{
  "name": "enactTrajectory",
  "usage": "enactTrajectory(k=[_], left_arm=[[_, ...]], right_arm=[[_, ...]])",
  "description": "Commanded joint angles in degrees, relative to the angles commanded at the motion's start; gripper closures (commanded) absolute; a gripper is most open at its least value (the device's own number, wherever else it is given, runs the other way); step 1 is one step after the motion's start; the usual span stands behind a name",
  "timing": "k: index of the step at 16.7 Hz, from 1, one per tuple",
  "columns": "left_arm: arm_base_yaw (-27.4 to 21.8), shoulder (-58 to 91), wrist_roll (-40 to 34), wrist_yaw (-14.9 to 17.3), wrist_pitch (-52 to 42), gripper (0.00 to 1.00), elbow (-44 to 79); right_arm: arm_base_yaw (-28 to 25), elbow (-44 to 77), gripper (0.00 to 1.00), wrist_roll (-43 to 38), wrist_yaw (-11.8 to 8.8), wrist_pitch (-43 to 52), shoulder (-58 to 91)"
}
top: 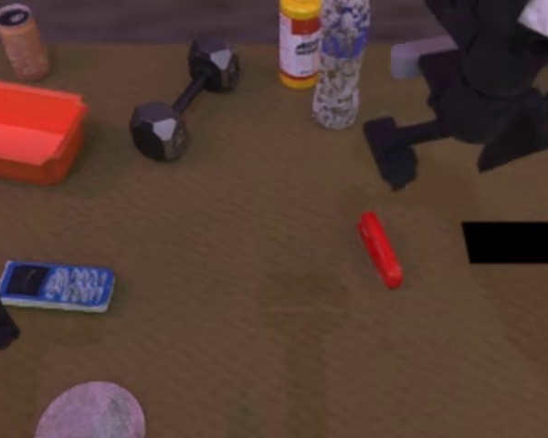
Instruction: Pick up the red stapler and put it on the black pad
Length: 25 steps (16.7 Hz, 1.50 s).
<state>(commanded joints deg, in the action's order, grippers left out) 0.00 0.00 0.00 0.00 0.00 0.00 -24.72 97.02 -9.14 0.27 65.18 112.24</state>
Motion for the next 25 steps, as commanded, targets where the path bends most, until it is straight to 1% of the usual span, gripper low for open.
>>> enactTrajectory(k=[3, 6, 13, 16, 21, 23, 25], left_arm=[[0.0, 0.0, 0.0, 0.0, 0.0, 0.00, 0.0], [0.0, 0.0, 0.0, 0.0, 0.0, 0.00, 0.0], [0.0, 0.0, 0.0, 0.0, 0.0, 0.00, 0.0], [0.0, 0.0, 0.0, 0.0, 0.0, 0.00, 0.0], [0.0, 0.0, 0.0, 0.0, 0.0, 0.00, 0.0], [0.0, 0.0, 0.0, 0.0, 0.0, 0.00, 0.0], [0.0, 0.0, 0.0, 0.0, 0.0, 0.00, 0.0]], right_arm=[[-2.4, 10.2, 0.00, -1.0, -0.1, 6.0, 10.1], [-3.7, 15.9, 0.00, -1.6, -0.2, 9.1, 15.9], [-3.6, 16.5, 0.00, -1.6, -0.2, 9.3, 16.8], [-3.8, 13.2, 0.00, -1.6, -0.2, 5.3, 17.7], [-4.0, 4.3, 0.00, -1.8, -0.2, -7.4, 20.9], [-4.1, 2.4, 0.00, -1.9, -0.2, -9.8, 21.7], [-4.1, 2.1, 0.00, -1.9, -0.2, -10.1, 21.8]])
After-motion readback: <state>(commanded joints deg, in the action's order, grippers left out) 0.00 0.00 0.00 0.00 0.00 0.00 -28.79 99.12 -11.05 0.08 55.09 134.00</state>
